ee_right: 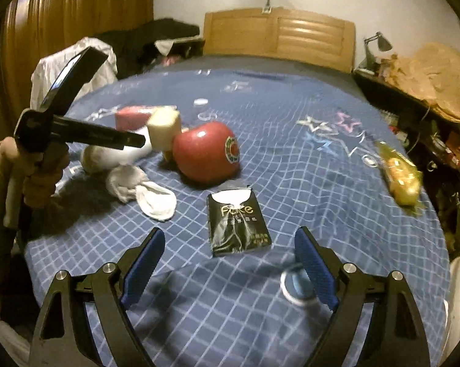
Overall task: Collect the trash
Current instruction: 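Grasp the white bubble wrap with the left gripper while the right grasps the black tissue pack, then carry the bubble wrap and tissue pack in both grippers over the bucket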
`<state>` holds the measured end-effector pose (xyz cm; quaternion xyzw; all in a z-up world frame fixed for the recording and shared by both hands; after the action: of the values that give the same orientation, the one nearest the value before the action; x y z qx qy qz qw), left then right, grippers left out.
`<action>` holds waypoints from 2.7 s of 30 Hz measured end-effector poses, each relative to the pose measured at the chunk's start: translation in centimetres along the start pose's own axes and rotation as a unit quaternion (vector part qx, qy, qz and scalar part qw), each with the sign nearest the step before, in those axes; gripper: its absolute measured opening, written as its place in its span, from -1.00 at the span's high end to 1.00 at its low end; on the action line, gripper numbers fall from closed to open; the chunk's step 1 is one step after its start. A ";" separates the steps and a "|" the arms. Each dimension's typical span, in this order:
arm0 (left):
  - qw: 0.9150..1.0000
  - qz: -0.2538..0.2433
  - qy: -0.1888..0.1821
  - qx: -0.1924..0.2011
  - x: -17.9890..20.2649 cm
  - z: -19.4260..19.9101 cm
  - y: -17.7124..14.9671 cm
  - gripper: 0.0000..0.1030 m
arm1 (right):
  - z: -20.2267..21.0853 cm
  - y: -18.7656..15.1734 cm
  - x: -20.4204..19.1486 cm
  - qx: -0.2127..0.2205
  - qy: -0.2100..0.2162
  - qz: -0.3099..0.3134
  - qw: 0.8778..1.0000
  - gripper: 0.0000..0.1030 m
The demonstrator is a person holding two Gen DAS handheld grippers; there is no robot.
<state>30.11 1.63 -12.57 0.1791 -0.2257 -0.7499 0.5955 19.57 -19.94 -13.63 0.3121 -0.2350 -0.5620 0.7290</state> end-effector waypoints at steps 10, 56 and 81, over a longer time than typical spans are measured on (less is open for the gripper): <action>1.000 -0.007 -0.018 0.008 0.4 -1.0 0.1 0.11 | -3.1 0.2 2.4 -0.038 0.018 -0.047 0.998 0.05; 0.978 0.039 0.107 0.176 3.7 15.6 -9.7 0.11 | 12.4 -4.3 -5.6 0.104 -0.001 -0.055 0.993 0.07; 0.974 0.027 0.117 0.191 4.9 16.9 -10.1 0.11 | 15.3 -4.3 -4.4 0.137 -0.022 -0.058 0.989 0.07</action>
<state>11.71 0.86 -4.10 0.3698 -0.2986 -0.6506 0.5922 4.94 -19.40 -6.07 0.4099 -0.3074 -0.5723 0.6403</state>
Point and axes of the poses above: each gripper's, at about its wrist camera, not at the fingertips, and z roughly against the way its jaws point, x to its right, y to its top, the point moved 2 cm from there along -z, roughly the way its jaws point
